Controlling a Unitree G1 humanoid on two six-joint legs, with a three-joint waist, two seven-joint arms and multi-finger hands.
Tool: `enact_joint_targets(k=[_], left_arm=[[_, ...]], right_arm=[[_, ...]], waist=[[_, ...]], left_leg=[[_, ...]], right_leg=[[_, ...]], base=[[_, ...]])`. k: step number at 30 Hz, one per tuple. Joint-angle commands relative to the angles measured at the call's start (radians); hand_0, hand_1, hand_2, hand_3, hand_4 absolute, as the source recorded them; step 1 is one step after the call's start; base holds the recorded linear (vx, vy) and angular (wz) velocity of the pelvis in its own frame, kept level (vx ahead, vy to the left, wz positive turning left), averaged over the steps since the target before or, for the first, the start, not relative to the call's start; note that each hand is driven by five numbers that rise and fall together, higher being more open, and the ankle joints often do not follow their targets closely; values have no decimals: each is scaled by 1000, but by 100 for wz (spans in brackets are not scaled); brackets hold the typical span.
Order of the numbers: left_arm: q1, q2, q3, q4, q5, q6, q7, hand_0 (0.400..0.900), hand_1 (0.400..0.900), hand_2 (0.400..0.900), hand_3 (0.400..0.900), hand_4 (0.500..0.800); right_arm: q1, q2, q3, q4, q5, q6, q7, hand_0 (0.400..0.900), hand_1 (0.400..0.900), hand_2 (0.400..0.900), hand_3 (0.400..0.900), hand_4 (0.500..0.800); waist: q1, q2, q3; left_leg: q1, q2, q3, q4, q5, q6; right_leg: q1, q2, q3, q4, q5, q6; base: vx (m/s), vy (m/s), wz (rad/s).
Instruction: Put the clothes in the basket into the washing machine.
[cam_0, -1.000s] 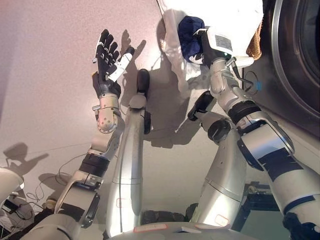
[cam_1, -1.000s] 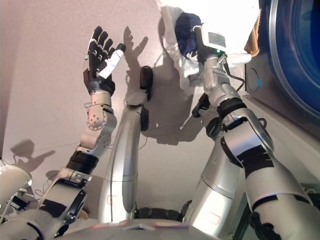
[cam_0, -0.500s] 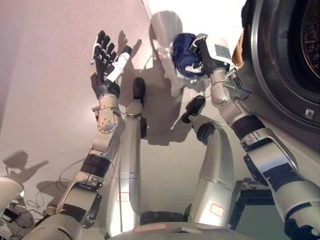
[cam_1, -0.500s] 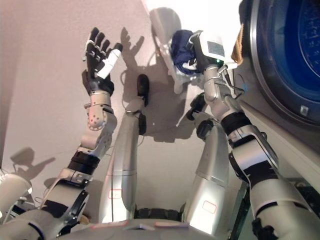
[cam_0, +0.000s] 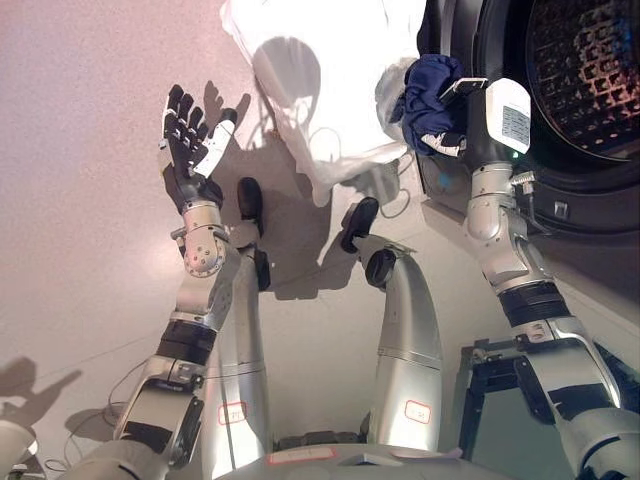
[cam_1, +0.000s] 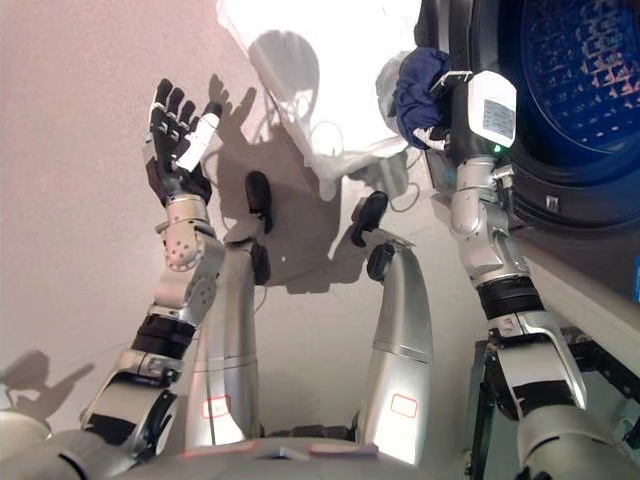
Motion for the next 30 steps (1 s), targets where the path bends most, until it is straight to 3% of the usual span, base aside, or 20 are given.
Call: enact_joint_targets(k=[1, 3, 4, 5, 6, 14, 18, 23, 30], left_arm=[[52, 4, 14, -46, 68, -81, 6, 900, 900, 900, 900, 800], [51, 16, 6, -51, 68, -85, -1, 900, 900, 900, 900, 800], [51, 27, -6, -53, 68, -89, -4, 900, 900, 900, 900, 800], [47, 31, -8, -53, 64, -91, -9, 900, 900, 900, 900, 800], [45, 37, -14, -53, 63, -91, -13, 900, 900, 900, 900, 800], [44, 50, -39, -47, 52, -99, -26, 900, 900, 900, 900, 800], [40, 56, -51, -40, 44, -106, -40, 900, 900, 900, 900, 800], [54, 70, -44, -41, 30, -102, -54, 900, 900, 900, 900, 800], [74, 79, -27, -39, 19, -93, -65, 900, 900, 900, 900, 800]], right_arm=[[-60, -77, 14, 45, -112, 31, -162, 400, 400, 400, 400, 500], [-121, -118, 44, 114, -160, 71, -197, 400, 400, 400, 400, 500], [-158, -143, 66, 160, -189, 97, -216, 400, 400, 400, 400, 500], [-203, -161, 101, 203, -207, 117, -215, 400, 400, 400, 400, 500], [-238, -185, 124, 229, -229, 139, -229, 400, 400, 400, 400, 500], [-365, -285, 209, 351, -290, 234, -277, 400, 400, 400, 400, 500], [-436, -334, 307, 444, -353, 287, -264, 400, 400, 400, 400, 500], [-512, -400, 444, 574, -435, 334, -187, 400, 400, 400, 400, 500], [-573, -495, 542, 643, -479, 348, -134, 400, 400, 400, 400, 500]], waist=[[3, 28, -118], [9, 34, -115], [16, 39, -126], [18, 43, -120], [20, 47, -128], [32, 63, -141], [37, 65, -146], [35, 63, -151], [30, 56, -160]], left_leg=[[30, -4, -38, 16, -146, 5], [16, -4, -27, 10, -113, 13], [24, -5, -32, 22, -148, 7], [10, -6, -22, 16, -114, 15], [16, -6, -27, 30, -148, 7], [-2, -11, -28, 56, -150, 8], [-12, -15, -26, 67, -149, 6], [-23, -12, -26, 79, -148, 1], [-30, -13, -29, 76, -144, -4]], right_leg=[[-39, 25, 1, -18, -8, 101], [-52, 21, -5, -29, 26, 88], [-50, 26, 7, -10, -8, 101], [-62, 22, 2, -23, 26, 88], [-61, 26, 13, -2, -8, 101], [-91, 20, 28, 32, -10, 100], [-100, 19, 30, 37, -6, 100], [-109, 20, 37, 42, -4, 99], [-109, 23, 37, 38, 1, 99]], base=[[13, 1, -6], [8, -1, -5], [-104, 28, -4], [108, 2, -5], [-7, 18, -4], [15, -1, 0], [0, 0, 0], [-8, 8, -2], [-5, 2, -1]])
